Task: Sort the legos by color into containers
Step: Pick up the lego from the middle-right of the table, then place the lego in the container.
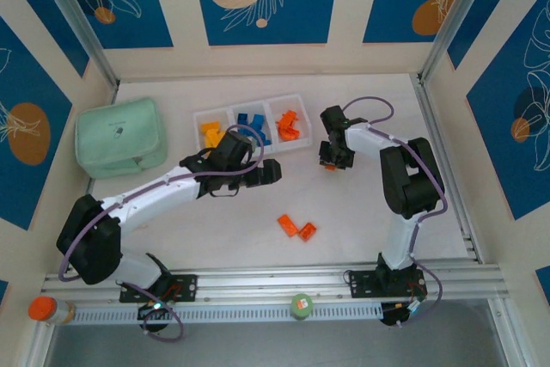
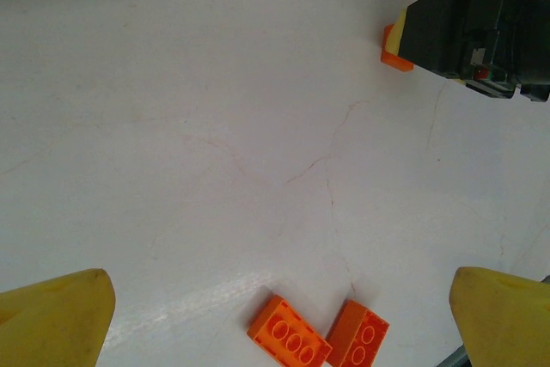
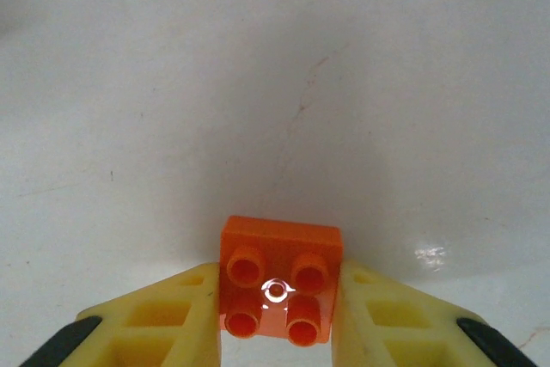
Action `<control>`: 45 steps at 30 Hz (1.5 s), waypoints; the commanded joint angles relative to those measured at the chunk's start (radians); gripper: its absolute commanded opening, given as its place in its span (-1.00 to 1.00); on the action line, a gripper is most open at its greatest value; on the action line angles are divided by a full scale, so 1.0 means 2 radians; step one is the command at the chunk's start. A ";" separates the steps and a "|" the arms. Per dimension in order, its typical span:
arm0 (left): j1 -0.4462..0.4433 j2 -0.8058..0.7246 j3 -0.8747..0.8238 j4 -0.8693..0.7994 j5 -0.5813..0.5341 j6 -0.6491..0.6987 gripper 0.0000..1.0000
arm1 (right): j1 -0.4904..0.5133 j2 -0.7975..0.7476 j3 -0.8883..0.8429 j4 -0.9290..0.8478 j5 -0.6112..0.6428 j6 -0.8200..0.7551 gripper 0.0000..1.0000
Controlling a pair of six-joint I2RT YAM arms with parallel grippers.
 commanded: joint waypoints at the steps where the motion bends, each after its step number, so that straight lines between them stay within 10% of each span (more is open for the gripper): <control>1: -0.004 -0.005 0.013 -0.008 -0.008 -0.007 0.99 | 0.004 -0.017 -0.001 -0.013 -0.001 -0.012 -0.41; 12: 0.008 -0.039 0.015 -0.059 -0.037 0.015 0.99 | 0.045 -0.052 0.073 -0.053 -0.002 -0.054 -0.42; 29: 0.057 -0.111 -0.028 -0.101 -0.060 0.020 0.99 | 0.072 0.145 0.342 -0.094 -0.010 -0.071 -0.36; 45: 0.075 -0.124 -0.034 -0.098 -0.054 0.028 0.99 | 0.068 0.113 0.325 -0.065 -0.022 -0.079 0.03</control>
